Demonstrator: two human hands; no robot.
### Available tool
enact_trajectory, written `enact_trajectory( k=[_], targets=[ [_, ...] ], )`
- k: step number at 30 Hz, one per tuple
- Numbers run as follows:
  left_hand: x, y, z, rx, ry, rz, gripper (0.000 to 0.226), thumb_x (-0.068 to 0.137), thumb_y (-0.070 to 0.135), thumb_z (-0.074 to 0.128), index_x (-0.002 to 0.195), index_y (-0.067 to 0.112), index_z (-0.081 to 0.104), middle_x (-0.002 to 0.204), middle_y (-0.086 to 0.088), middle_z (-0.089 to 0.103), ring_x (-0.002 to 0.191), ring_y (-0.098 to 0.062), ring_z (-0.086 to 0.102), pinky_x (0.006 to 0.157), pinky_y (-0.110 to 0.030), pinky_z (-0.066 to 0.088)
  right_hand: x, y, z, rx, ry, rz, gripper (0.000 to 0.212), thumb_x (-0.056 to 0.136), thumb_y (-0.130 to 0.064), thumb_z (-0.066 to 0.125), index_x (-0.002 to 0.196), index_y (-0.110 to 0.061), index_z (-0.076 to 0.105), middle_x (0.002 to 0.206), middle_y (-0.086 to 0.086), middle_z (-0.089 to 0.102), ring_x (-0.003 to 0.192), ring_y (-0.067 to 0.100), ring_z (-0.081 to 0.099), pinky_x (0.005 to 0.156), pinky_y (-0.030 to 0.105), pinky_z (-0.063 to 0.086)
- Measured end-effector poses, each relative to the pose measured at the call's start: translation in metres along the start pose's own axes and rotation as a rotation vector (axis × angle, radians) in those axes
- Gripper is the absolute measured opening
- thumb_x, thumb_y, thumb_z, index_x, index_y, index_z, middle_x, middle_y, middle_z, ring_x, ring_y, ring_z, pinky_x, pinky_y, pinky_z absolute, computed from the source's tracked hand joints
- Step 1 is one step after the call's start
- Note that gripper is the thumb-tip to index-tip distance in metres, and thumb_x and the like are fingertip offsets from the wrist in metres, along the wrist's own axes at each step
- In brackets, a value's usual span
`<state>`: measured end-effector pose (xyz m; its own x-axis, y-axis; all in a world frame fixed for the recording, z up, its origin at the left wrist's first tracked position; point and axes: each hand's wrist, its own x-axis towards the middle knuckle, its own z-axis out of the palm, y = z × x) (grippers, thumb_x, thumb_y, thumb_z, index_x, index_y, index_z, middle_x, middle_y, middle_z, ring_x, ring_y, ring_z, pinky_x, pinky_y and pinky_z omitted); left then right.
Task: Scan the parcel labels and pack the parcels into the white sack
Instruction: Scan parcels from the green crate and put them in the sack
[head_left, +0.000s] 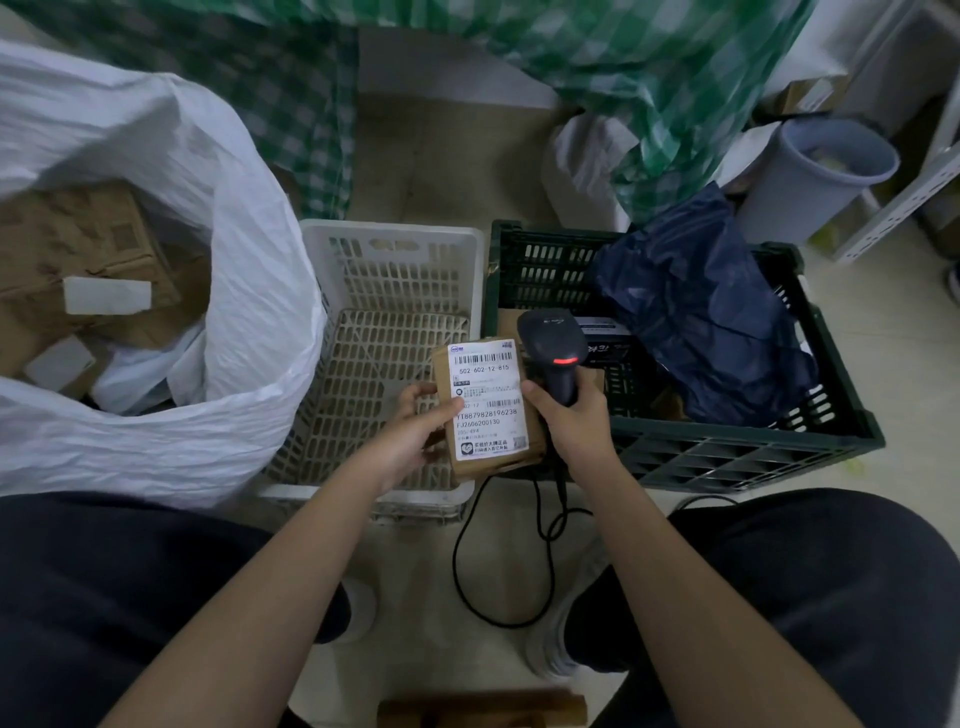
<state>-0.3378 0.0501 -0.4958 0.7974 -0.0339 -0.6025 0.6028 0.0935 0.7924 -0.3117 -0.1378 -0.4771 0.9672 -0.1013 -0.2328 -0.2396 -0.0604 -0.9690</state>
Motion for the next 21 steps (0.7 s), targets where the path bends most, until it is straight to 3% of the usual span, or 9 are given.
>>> enact_trajectory(
  k=[5, 8, 11, 13, 17, 21],
  targets=[
    [0.001, -0.001, -0.003, -0.031, -0.017, 0.013, 0.059, 0.086, 0.024, 0.068, 0.132, 0.026, 0.033, 0.113, -0.005, 0.066, 0.104, -0.022, 0.064, 0.082, -0.040, 0.056, 0.000, 0.000, 0.000, -0.033, 0.014, -0.032, 0.020, 0.085, -0.006, 0.072, 0.096, -0.014, 0.057, 0.082, -0.012, 0.061, 0.062, -0.016, 0.058, 0.057, 0.004, 0.044],
    [-0.001, 0.001, -0.001, -0.024, 0.036, 0.080, 0.064, 0.085, 0.020, 0.070, 0.134, 0.026, 0.029, 0.114, -0.002, 0.062, 0.097, -0.013, 0.065, 0.079, -0.036, 0.056, 0.003, -0.004, -0.004, -0.155, 0.032, -0.061, 0.020, 0.086, -0.017, 0.072, 0.100, -0.016, 0.058, 0.083, -0.016, 0.059, 0.072, -0.007, 0.059, 0.066, 0.012, 0.046],
    [-0.001, 0.014, -0.003, -0.062, 0.088, 0.161, 0.069, 0.083, 0.017, 0.071, 0.134, 0.030, 0.026, 0.121, -0.001, 0.058, 0.094, -0.009, 0.065, 0.075, -0.032, 0.058, 0.001, -0.006, -0.011, -0.163, 0.073, -0.058, 0.014, 0.088, -0.024, 0.070, 0.097, -0.017, 0.061, 0.083, -0.007, 0.066, 0.080, 0.010, 0.063, 0.072, 0.025, 0.050],
    [-0.002, 0.023, -0.004, -0.076, 0.117, 0.200, 0.070, 0.083, 0.015, 0.072, 0.133, 0.031, 0.025, 0.124, -0.001, 0.054, 0.097, -0.011, 0.064, 0.071, -0.028, 0.057, -0.004, -0.011, -0.013, -0.115, 0.066, -0.042, 0.012, 0.088, -0.026, 0.069, 0.090, -0.016, 0.063, 0.081, 0.002, 0.068, 0.076, 0.016, 0.064, 0.067, 0.028, 0.051],
    [-0.007, 0.035, 0.002, -0.070, 0.169, 0.261, 0.075, 0.084, 0.015, 0.072, 0.138, 0.030, 0.023, 0.125, 0.003, 0.046, 0.108, -0.022, 0.059, 0.065, -0.025, 0.056, -0.022, -0.027, -0.012, -0.095, 0.013, -0.015, 0.018, 0.089, -0.026, 0.069, 0.077, -0.014, 0.061, 0.072, 0.010, 0.064, 0.054, 0.013, 0.056, 0.048, 0.018, 0.044],
    [-0.010, 0.036, 0.006, -0.055, 0.194, 0.275, 0.080, 0.080, 0.015, 0.075, 0.139, 0.031, 0.024, 0.139, -0.005, 0.046, 0.115, -0.025, 0.057, 0.085, -0.043, 0.057, -0.046, -0.040, -0.015, -0.092, -0.079, -0.006, 0.022, 0.089, -0.037, 0.067, 0.079, -0.018, 0.060, 0.068, 0.004, 0.064, 0.055, 0.011, 0.057, 0.053, 0.024, 0.047]
  ],
)
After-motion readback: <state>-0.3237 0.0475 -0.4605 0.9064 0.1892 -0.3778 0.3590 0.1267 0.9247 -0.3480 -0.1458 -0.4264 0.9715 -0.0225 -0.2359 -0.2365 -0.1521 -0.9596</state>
